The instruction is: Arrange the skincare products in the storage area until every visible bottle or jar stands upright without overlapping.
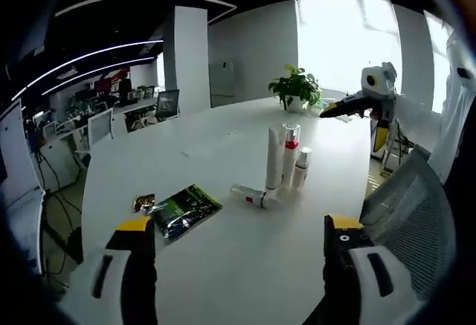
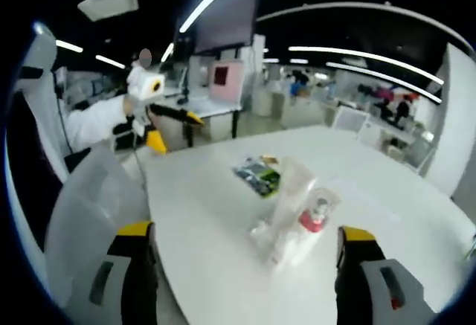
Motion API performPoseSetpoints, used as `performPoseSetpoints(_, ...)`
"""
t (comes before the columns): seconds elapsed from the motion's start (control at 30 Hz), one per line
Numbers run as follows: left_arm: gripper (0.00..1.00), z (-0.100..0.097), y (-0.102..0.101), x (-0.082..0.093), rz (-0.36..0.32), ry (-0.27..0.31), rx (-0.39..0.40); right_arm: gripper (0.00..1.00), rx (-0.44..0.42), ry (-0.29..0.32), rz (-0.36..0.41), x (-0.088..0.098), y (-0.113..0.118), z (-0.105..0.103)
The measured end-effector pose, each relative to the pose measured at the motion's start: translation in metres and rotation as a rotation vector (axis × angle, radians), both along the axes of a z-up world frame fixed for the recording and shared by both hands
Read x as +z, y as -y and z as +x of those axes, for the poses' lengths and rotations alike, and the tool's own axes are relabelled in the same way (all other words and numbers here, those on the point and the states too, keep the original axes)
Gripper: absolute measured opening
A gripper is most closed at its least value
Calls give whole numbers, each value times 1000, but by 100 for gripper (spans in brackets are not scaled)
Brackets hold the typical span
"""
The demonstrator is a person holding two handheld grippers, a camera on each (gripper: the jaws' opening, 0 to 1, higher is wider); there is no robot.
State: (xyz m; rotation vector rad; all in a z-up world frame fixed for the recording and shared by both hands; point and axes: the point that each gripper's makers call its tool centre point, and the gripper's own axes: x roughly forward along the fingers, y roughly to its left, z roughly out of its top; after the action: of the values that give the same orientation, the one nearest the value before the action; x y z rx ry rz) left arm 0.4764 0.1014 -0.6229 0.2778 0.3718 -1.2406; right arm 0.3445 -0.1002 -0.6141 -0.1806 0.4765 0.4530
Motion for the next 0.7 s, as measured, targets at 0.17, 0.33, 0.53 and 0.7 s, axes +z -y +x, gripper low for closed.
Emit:
performPoseSetpoints(0.17,95,-1,3,5,-11,6,3,99,-19,1,-12,-2,1,-4)
performPoseSetpoints(0.33,99,-7,6,8,-19,-4,-14,99,-56,-6,14,-6,3,-6)
performPoseSetpoints(0.53,99,-10,5,7,-17,-12,-10,99,-69,-21,-7,-14,2,-8)
performPoseSetpoints(0.7,99,-18,9,2,-4,-10,-37,99,-83,2,15,-9,-1,-6)
